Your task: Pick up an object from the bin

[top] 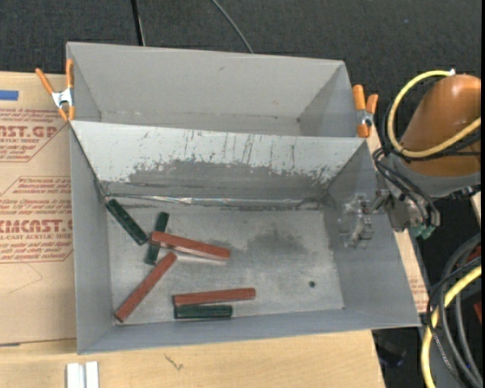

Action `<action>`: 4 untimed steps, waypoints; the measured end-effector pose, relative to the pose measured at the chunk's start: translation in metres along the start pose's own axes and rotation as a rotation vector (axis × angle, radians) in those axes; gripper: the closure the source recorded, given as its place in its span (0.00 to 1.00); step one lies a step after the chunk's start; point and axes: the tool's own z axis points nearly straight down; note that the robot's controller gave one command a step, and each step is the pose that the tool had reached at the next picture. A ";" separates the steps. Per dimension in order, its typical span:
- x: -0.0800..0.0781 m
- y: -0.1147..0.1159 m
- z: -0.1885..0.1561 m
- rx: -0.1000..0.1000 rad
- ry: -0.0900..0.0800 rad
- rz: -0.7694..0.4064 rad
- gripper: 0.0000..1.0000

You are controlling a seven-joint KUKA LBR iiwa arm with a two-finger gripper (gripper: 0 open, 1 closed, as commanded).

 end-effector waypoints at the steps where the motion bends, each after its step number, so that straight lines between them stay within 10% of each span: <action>1: 0.027 0.020 0.038 0.001 -0.002 -0.003 1.00; 2: 0.034 0.025 0.048 -0.001 0.003 -0.009 1.00; 3: 0.038 0.035 0.122 -0.001 -0.001 -0.115 0.00; 4: 0.038 0.035 0.122 -0.001 -0.001 -0.116 0.00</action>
Offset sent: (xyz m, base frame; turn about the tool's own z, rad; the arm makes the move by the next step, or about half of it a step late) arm -0.0299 0.0373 -0.0402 -0.0554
